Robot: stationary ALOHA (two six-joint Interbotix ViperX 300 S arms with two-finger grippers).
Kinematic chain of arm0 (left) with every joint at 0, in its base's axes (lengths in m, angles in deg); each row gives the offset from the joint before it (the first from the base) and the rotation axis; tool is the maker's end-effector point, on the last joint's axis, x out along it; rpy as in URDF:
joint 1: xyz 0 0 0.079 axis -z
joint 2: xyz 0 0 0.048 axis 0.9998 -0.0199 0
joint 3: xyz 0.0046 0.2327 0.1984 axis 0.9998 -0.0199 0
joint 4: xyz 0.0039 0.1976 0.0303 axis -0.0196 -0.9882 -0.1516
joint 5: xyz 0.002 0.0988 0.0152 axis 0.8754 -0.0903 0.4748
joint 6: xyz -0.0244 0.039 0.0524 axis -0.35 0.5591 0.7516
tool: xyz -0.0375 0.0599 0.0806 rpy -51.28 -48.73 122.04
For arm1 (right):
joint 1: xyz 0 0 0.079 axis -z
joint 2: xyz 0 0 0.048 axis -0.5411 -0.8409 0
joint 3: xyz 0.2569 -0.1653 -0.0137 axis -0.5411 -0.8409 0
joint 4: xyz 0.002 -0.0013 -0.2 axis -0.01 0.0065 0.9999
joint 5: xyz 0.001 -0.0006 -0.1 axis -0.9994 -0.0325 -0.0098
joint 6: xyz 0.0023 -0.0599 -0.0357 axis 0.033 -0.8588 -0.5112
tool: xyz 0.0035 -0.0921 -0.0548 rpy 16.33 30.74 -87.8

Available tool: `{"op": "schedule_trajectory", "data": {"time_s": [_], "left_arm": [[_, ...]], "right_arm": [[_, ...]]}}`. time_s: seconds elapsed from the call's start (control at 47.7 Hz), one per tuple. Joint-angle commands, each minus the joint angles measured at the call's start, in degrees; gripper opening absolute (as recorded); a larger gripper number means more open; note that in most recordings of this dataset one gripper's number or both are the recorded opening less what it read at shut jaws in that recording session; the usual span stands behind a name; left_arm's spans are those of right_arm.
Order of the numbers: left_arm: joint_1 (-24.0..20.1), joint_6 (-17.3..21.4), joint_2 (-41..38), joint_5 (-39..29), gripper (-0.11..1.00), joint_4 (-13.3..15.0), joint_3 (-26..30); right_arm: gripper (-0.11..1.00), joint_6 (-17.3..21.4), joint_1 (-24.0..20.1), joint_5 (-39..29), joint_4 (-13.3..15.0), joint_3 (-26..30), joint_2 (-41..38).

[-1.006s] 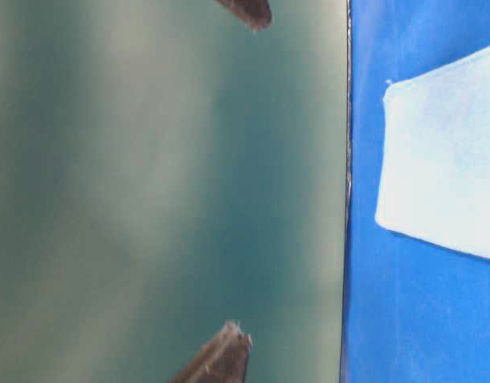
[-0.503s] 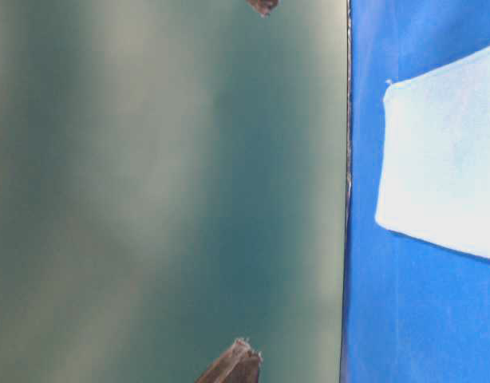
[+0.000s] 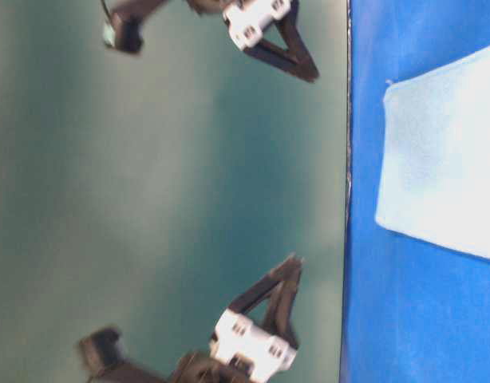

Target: Fold the light blue towel.

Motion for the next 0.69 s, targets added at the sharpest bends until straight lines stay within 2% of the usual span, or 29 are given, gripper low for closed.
{"op": "schedule_trajectory", "data": {"time_s": [0.0, 0.189, 0.419, 0.671], "left_arm": [[-2.02, 0.88, -4.22, 0.09, 0.81, -0.18, 4.04], [-4.48, 2.29, -11.95, 0.09, 0.81, -0.18, 8.88], [-6.68, 2.55, -19.69, 0.44, 0.81, -0.18, 13.27], [-6.94, 2.72, -23.55, 0.44, 0.81, -0.18, 15.82]], "right_arm": [[0.61, 0.09, 0.62, -0.79, 1.32, 3.96, -3.78], [0.61, 0.09, 1.67, -0.79, 2.64, 7.65, -11.16], [0.61, 0.09, 3.52, -0.44, 3.52, 9.49, -17.84], [0.61, 0.09, 4.57, 0.18, 3.87, 9.49, -19.69]]}}
